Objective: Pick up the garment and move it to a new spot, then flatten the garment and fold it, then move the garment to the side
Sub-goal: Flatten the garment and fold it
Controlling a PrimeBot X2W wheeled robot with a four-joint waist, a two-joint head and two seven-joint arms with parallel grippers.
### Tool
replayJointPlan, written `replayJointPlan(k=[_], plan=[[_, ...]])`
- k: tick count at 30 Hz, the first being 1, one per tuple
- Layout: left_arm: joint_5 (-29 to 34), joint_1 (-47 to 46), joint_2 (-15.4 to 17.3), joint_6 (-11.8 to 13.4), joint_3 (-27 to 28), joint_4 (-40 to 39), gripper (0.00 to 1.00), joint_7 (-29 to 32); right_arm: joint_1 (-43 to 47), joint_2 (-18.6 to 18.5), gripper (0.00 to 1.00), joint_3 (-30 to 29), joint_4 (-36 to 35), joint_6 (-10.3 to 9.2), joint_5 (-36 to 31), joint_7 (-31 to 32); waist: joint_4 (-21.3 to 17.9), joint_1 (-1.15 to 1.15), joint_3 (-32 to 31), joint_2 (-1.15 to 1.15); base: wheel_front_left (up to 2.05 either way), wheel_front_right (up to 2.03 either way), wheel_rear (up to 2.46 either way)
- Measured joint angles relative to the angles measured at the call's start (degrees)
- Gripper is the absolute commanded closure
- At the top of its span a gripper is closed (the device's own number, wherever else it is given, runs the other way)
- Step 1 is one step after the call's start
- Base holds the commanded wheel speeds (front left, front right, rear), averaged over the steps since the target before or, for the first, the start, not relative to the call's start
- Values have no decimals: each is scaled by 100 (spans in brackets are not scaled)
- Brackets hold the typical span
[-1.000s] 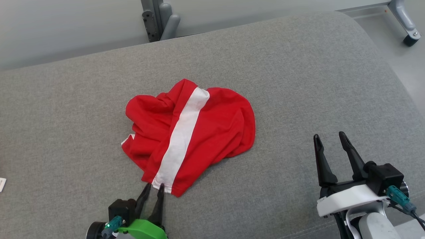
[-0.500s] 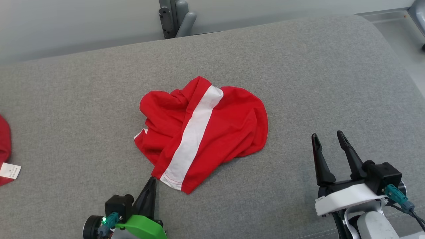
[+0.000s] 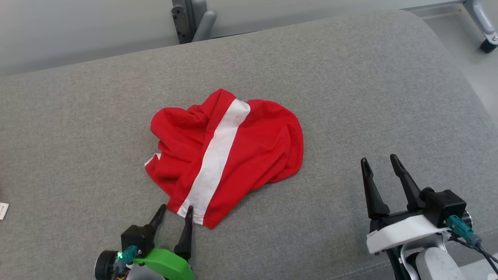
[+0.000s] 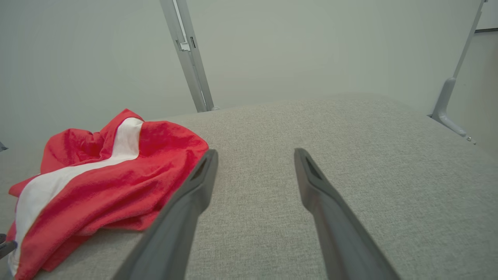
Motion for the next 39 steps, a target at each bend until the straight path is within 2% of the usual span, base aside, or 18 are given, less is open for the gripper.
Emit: replayJointPlan(k=[4,5,6,12,21,26,31,35,36,37,38,39], plan=[[31,-65,0,31,90,85,0,0,-3,-1,0,-10,16,0,3,0,-93,0,46,0,0,0,0],[53,-76,0,31,100,122,57,0,-3,-1,0,-11,15,0,3,1,-107,0,59,0,0,0,0],[66,-80,0,31,100,156,100,-1,-3,0,0,-13,14,0,3,0,-117,0,72,0,0,0,0],[77,-131,-2,15,74,126,100,-1,-3,14,0,-94,11,0,8,0,-42,0,105,0,0,0,0],[319,-163,52,-27,601,-939,100,0,2,73,0,-140,60,0,78,1,332,0,74,0,0,0,0],[448,-448,527,-32,934,-833,100,-1,3,103,0,-92,88,0,79,1,520,0,51,0,0,0,0],[637,-1095,1144,-38,1012,40,100,26,-26,114,0,-13,105,0,88,0,485,0,126,0,0,0,0],[679,-1613,1435,51,1092,738,100,103,-45,115,0,-52,135,0,94,0,352,0,189,0,0,0,0],[679,-1705,1459,87,1115,882,73,121,-45,115,0,-64,146,0,94,0,319,0,198,0,0,0,0],[683,-1780,1466,135,1115,1028,21,127,-45,114,0,-82,157,0,97,1,290,0,206,0,0,0,0],[683,-1841,1460,178,1126,1184,0,176,-45,114,0,-91,165,0,101,1,264,0,211,0,0,0,0],[670,-1873,1447,220,1149,1300,0,164,-44,114,0,-97,179,0,103,1,243,0,211,0,0,0,0]])
